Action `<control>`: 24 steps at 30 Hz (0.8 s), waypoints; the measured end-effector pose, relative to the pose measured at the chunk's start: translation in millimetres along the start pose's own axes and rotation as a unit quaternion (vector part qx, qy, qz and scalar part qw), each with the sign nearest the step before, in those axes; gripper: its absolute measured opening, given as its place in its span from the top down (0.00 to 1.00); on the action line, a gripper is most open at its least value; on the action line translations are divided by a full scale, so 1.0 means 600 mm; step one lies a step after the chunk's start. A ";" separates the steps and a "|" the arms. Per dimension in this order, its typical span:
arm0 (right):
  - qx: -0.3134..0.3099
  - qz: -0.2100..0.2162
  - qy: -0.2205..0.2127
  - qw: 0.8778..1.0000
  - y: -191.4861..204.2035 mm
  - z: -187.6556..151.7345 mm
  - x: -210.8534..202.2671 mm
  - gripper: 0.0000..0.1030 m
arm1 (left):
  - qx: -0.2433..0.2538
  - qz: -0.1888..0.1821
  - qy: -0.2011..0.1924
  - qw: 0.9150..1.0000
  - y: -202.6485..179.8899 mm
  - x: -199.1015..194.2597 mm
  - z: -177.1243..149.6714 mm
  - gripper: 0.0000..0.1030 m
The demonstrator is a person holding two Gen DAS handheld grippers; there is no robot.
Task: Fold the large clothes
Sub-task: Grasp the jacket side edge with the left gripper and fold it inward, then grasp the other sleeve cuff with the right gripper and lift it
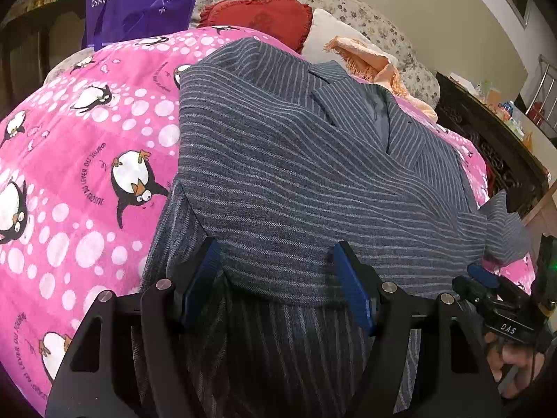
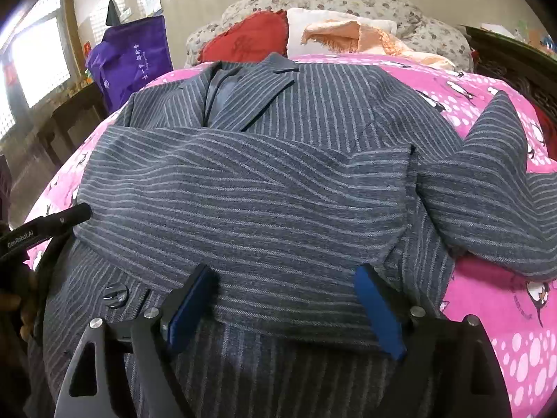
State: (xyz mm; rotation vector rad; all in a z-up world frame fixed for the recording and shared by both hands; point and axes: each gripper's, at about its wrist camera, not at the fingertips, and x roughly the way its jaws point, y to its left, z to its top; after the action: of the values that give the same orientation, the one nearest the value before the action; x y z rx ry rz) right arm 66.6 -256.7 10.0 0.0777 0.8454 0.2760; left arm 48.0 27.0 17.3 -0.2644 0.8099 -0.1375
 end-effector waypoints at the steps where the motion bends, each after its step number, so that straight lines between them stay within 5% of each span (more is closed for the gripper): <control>1: 0.000 0.001 0.000 1.000 0.000 0.001 0.000 0.19 | 0.001 0.002 0.000 1.000 -0.001 0.000 0.000 0.34; 8: 0.003 -0.003 0.005 1.000 0.000 0.005 -0.011 0.20 | 0.007 0.005 0.003 1.000 -0.004 0.002 0.001 0.32; 12: 0.011 -0.029 -0.005 1.000 -0.026 -0.002 -0.093 0.20 | 0.005 0.004 0.003 1.000 -0.002 -0.001 0.002 0.32; 15: 0.029 -0.069 -0.023 0.997 -0.089 -0.023 -0.173 0.20 | 0.018 0.050 0.020 0.998 -0.010 -0.026 0.005 0.32; 20: 0.125 -0.153 -0.049 0.979 -0.269 -0.090 -0.302 0.22 | 0.037 0.083 -0.018 0.996 0.007 -0.107 -0.016 0.32; 24: 0.260 -0.185 -0.086 0.944 -0.445 -0.140 -0.375 0.41 | 0.021 0.139 -0.001 0.990 0.046 -0.105 -0.046 0.32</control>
State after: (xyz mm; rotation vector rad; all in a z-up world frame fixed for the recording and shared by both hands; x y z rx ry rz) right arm -82.2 -578.2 70.8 0.4261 0.7246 -0.3107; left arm -14.8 62.6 34.8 -0.1099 0.8324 0.1080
